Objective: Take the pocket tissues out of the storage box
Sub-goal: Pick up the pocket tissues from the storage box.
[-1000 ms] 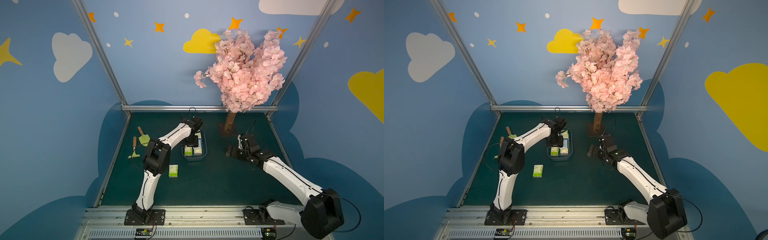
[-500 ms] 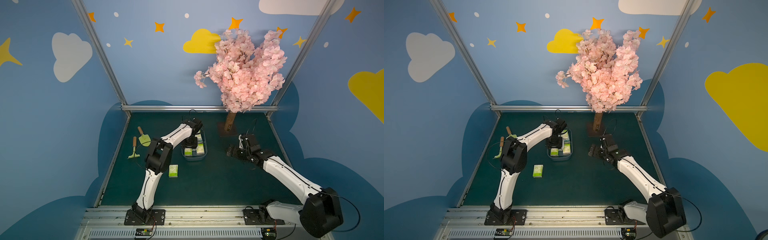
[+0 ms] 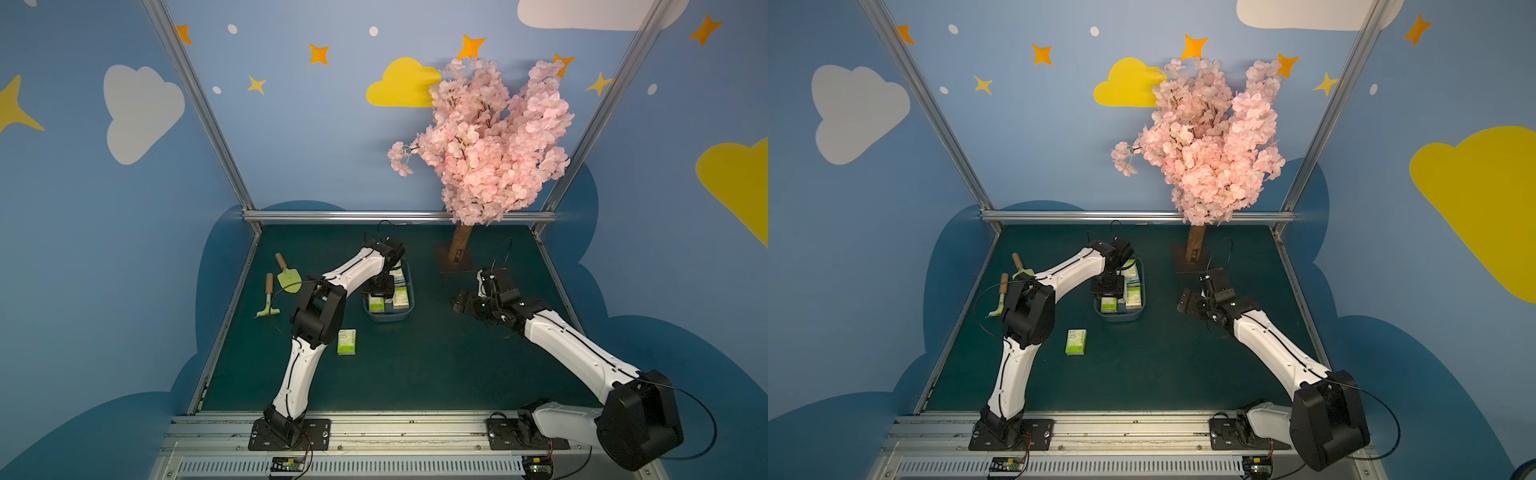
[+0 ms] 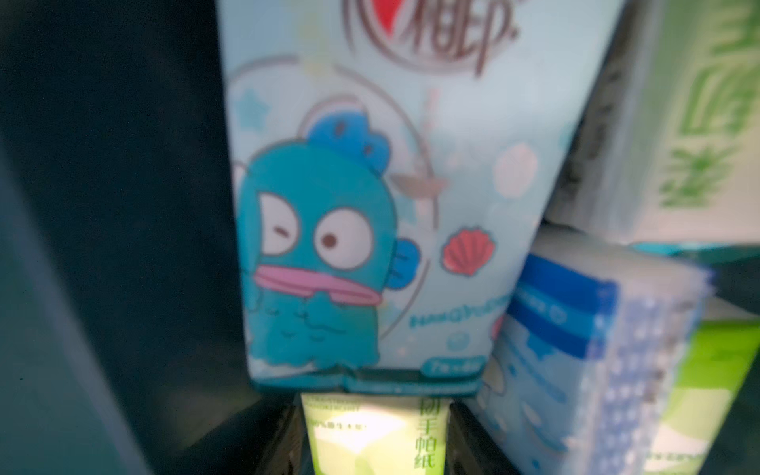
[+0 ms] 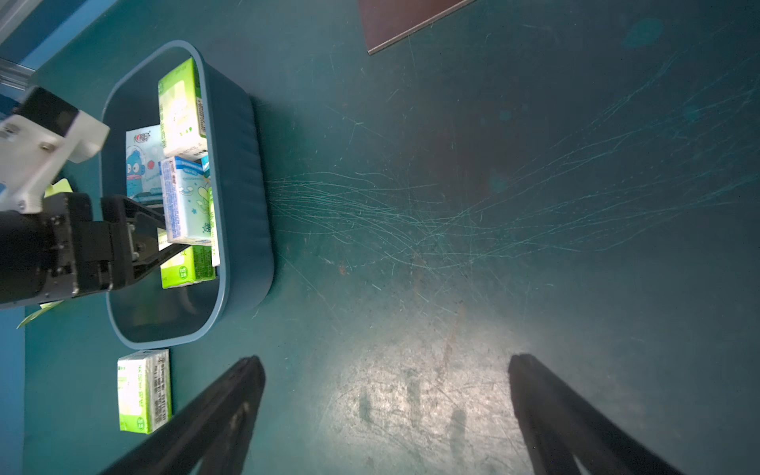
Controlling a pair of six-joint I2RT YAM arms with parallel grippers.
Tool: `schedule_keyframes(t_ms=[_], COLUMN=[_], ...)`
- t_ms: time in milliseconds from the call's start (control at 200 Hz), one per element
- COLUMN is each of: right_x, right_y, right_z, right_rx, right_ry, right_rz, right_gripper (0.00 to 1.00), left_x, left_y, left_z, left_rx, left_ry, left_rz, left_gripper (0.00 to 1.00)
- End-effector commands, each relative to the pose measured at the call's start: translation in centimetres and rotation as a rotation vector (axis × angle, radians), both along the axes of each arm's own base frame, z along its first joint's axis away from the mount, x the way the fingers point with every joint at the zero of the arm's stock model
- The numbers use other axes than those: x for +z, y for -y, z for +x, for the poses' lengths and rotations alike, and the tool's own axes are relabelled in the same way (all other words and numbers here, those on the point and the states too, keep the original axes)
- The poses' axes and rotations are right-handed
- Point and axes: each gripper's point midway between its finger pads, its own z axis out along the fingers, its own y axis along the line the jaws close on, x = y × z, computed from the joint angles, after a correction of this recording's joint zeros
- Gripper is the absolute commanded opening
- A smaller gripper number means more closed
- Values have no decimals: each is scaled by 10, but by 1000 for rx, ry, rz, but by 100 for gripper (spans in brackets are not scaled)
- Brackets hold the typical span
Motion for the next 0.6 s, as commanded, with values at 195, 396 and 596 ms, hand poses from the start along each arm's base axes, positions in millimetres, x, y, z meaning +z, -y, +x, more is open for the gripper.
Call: schedule_keyframes(t_ms=[195, 396, 596], right_x=[6, 7, 7], right_y=[4, 6, 7], right_z=[2, 4, 4], right_rx=[-6, -11, -11], right_ry=[15, 16, 16], right_rz=[0, 0, 4], right_gripper=[98, 98, 98], left_x=[-25, -31, -34], left_y=[0, 4, 7], left_z=[-9, -9, -11], left_rx=[7, -2, -5], left_ry=[-85, -101, -114], left_rz=[0, -12, -30], left_gripper=[60, 60, 57])
